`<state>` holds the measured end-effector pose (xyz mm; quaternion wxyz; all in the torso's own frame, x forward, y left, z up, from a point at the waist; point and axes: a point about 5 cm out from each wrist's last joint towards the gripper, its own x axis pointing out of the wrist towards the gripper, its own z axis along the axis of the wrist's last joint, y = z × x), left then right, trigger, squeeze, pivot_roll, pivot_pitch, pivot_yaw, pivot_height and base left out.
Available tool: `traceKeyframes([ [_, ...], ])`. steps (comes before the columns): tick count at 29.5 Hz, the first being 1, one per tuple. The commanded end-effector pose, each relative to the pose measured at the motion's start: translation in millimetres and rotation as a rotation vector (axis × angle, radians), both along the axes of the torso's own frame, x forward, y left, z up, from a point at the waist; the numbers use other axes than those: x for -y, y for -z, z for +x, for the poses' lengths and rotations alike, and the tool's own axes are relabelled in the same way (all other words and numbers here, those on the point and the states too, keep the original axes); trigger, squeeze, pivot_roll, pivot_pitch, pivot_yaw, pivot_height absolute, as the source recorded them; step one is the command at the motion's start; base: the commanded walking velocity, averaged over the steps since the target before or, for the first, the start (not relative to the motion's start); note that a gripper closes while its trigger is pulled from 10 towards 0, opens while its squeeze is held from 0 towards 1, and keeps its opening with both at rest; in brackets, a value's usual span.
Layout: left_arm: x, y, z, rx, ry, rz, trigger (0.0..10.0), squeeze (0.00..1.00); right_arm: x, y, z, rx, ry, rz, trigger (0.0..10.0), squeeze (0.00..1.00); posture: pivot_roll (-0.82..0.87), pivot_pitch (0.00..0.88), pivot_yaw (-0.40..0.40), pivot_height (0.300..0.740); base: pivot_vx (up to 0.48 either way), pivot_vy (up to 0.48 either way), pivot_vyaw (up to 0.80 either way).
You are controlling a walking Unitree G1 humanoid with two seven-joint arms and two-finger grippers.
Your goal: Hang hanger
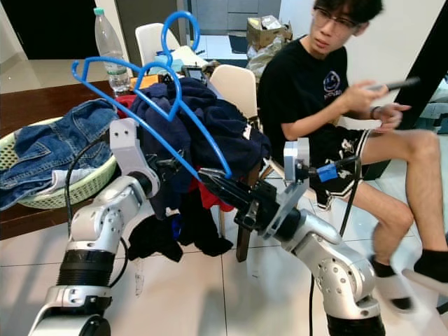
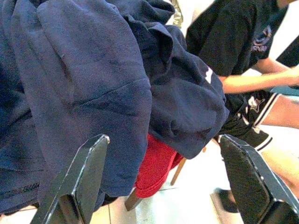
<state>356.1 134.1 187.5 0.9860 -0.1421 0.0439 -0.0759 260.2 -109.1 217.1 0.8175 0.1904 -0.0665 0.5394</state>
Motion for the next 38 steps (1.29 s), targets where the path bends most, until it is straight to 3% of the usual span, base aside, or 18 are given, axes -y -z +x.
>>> traceKeyframes([
  [1, 3.3, -1.8, -0.6, 0.003, 0.011, -0.006, 10.0, 0.0, -1.0, 6.2, 3.4, -0.016, 0.024, -0.045, 10.0, 0.0, 0.09, 0.036, -0.013, 0.74, 0.0, 0.0, 0.0],
  [5, 3.0, -1.6, -0.7, 0.003, 0.01, -0.005, 10.0, 0.0, -1.7, 14.1, 6.5, -0.034, 0.052, -0.119, 10.0, 0.0, 0.09, 0.04, -0.014, 0.74, 0.0, 0.0, 0.0],
  [12, 2.5, -1.0, -0.8, 0.002, 0.009, -0.005, 10.0, 0.0, 1.1, 16.1, 9.3, -0.04, 0.077, -0.144, 10.0, 0.0, 0.09, 0.036, -0.015, 0.74, 0.0, 0.0, 0.0],
  [17, 2.6, -1.1, -0.5, 0.003, 0.01, -0.004, 10.0, 0.0, 5.0, 9.8, 10.7, -0.033, 0.085, -0.096, 10.0, 0.0, 0.09, 0.033, -0.015, 0.74, 0.0, 0.0, 0.0],
  [18, 2.5, -1.5, -0.3, 0.004, 0.011, -0.004, 10.0, 0.0, 7.9, -1.2, 7.5, -0.01, 0.056, -0.002, 10.0, 0.0, 0.09, 0.031, -0.016, 0.74, 0.0, 0.0, 0.0],
  [20, 2.5, -1.5, -0.3, 0.004, 0.011, -0.004, 10.0, 0.0, 7.9, -1.2, 7.5, -0.01, 0.056, -0.002, 10.0, 0.0, 0.09, 0.031, -0.016, 0.74, 0.0, 0.0, 0.0],
  [21, 2.4, -1.6, -0.1, 0.005, 0.012, -0.003, 10.0, 0.0, 11.4, -11.6, 1.2, 0.018, 0.007, 0.096, 10.0, 0.0, 0.09, 0.032, -0.015, 0.74, 0.0, 0.0, 0.0],
  [23, 2.4, -1.6, -0.1, 0.005, 0.012, -0.003, 10.0, 0.0, 11.4, -11.6, 1.2, 0.018, 0.007, 0.096, 10.0, 0.0, 0.09, 0.032, -0.015, 0.74, 0.0, 0.0, 0.0],
  [25, 3.1, -1.3, -0.4, 0.004, 0.014, -0.002, 10.0, 0.0, 14.4, -18.3, -9.2, 0.05, -0.066, 0.173, 10.0, 0.0, 0.09, 0.032, -0.012, 0.74, 0.0, 0.0, 0.0],
  [31, 3.6, -1.0, -0.7, 0.003, 0.016, -0.003, 10.0, 0.0, 13.6, -17.0, -11.4, 0.05, -0.082, 0.171, 10.0, 0.0, 0.09, 0.034, -0.012, 0.74, 0.0, 0.0, 0.0],
  [33, 3.9, -1.0, -0.8, 0.002, 0.017, -0.003, 10.0, 0.0, 11.5, -13.3, -12.2, 0.042, -0.086, 0.146, 10.0, 0.0, 0.1, 0.035, -0.011, 0.74, 0.0, 0.0, 0.0],
  [34, 4.0, -1.1, -0.8, 0.002, 0.017, -0.003, 10.0, 0.0, 8.3, -6.5, -10.2, 0.022, -0.074, 0.087, 10.0, 0.0, 0.1, 0.035, -0.011, 0.74, 0.0, 0.0, 0.0],
  [38, 4.0, -1.1, -0.8, 0.002, 0.017, -0.003, 10.0, 0.0, 8.3, -6.5, -10.2, 0.022, -0.074, 0.087, 10.0, 0.0, 0.1, 0.035, -0.011, 0.74, 0.0, 0.0, 0.0],
])
